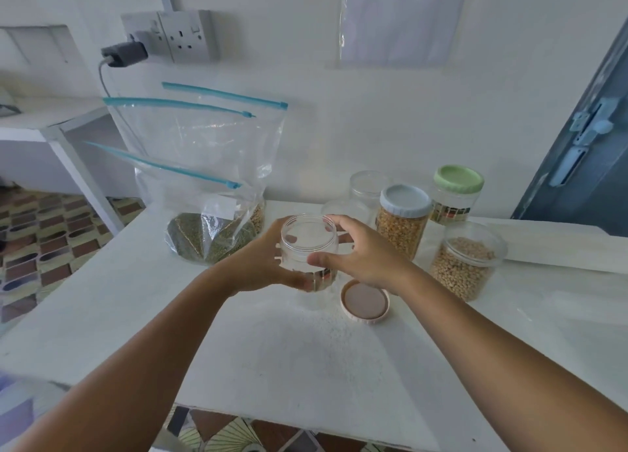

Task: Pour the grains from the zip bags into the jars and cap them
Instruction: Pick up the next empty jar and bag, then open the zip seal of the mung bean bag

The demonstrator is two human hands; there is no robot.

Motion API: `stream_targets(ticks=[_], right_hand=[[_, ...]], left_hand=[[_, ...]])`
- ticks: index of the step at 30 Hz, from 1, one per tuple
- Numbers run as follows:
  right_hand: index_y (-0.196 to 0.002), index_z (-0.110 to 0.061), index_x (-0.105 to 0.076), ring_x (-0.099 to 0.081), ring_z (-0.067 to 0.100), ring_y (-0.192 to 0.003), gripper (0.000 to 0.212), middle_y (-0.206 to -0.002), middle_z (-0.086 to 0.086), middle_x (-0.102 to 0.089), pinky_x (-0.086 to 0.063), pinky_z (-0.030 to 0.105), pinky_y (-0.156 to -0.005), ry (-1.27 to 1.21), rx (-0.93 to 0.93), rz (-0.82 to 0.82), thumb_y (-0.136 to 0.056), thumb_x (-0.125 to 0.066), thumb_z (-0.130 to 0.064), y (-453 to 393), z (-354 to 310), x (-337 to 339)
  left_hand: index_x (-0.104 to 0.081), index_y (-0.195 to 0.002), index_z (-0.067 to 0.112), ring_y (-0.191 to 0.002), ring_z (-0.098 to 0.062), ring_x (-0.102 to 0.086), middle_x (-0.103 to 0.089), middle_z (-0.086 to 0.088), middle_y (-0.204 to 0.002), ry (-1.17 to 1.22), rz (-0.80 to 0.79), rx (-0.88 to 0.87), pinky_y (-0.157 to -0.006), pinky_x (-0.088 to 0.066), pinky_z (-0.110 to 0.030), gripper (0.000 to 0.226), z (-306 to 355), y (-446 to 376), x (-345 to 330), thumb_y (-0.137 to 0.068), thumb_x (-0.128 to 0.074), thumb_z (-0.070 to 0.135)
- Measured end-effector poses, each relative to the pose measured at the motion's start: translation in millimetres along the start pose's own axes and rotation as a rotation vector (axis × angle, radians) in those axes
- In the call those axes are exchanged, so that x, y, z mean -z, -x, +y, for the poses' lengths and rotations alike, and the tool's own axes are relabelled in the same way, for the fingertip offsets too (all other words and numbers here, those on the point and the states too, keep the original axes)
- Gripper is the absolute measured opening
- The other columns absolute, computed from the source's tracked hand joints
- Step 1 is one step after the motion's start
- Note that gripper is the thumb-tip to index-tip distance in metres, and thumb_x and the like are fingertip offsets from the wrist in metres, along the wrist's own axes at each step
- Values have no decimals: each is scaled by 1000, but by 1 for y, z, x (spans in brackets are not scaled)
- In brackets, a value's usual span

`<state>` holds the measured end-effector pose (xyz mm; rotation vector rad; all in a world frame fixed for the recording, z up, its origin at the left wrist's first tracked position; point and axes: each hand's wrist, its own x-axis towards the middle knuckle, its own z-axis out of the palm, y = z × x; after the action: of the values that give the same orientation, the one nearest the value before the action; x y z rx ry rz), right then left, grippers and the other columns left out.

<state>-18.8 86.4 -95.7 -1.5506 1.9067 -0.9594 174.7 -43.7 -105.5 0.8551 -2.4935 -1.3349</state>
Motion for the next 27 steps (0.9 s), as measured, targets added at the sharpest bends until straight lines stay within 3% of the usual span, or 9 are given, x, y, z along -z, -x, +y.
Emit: stream_targets(ticks=[2,3,5,8,12,18,23,27], right_hand=[[-159,-36,-32,-41,8,-142,102,-161,-12,-37,-41,36,-112,37,-10,-15,-74,-75,-74,-1,-3,2],[-160,-37,-30,-37,10,-145,105,-162,-11,-34,-38,39,-116,42,-11,1,-73,-72,-78,0,-6,3],[-157,-39,-35,-38,9,-142,96,-155,-9,-38,-36,39,-118,66,30,88,-75,-68,-78,-2,-16,4],[-145,-37,-55,-48,0,-120,58,-132,-12,-51,-41,25,-107,110,166,236,-91,-72,-52,-15,-39,-2],[-136,-35,-65,-56,4,-107,41,-122,-10,-60,-39,8,-85,148,239,318,-96,-73,-36,-43,-83,-25],[-124,-29,-74,-58,2,-97,30,-121,-11,-66,-40,-1,-72,196,232,383,-94,-75,-31,-71,-115,-52],[-109,-22,-80,-66,10,-92,18,-104,-7,-73,-55,24,-80,135,255,481,-93,-78,-29,-80,-115,-65],[-103,-23,-79,-65,5,-87,9,-93,-16,-66,-49,12,-76,150,241,580,-95,-75,-26,-85,-113,-67]], left_hand=[[-13,-163,38,-123,-14,-59,-48,12,-143,-157,70,25,-105,-52,-30,126,5,19,15,-67,-96,40],[-16,-163,39,-118,-13,-61,-49,12,-140,-235,121,6,-104,-53,-30,120,9,31,24,-71,-93,40],[-37,-155,41,-102,-5,-67,-59,19,-128,-368,266,-86,-97,-57,-27,89,19,55,45,-81,-87,35],[-63,-133,34,-83,-4,-67,-66,18,-108,-523,533,-306,-81,-56,-26,47,28,75,77,-90,-79,31],[-70,-130,20,-101,-27,-53,-61,-5,-115,-756,726,-478,-89,-46,-37,46,17,59,118,-87,-79,35],[-81,-110,29,-110,-29,-48,-63,-1,-124,-798,579,-599,-91,-47,-47,27,-2,26,146,-87,-77,41],[-82,-107,28,-105,-26,-49,-65,1,-118,-681,549,-694,-89,-46,-42,24,-6,10,153,-91,-72,43],[-81,-101,25,-108,-27,-47,-65,2,-117,-669,604,-704,-92,-46,-50,13,-11,7,162,-92,-78,33]])
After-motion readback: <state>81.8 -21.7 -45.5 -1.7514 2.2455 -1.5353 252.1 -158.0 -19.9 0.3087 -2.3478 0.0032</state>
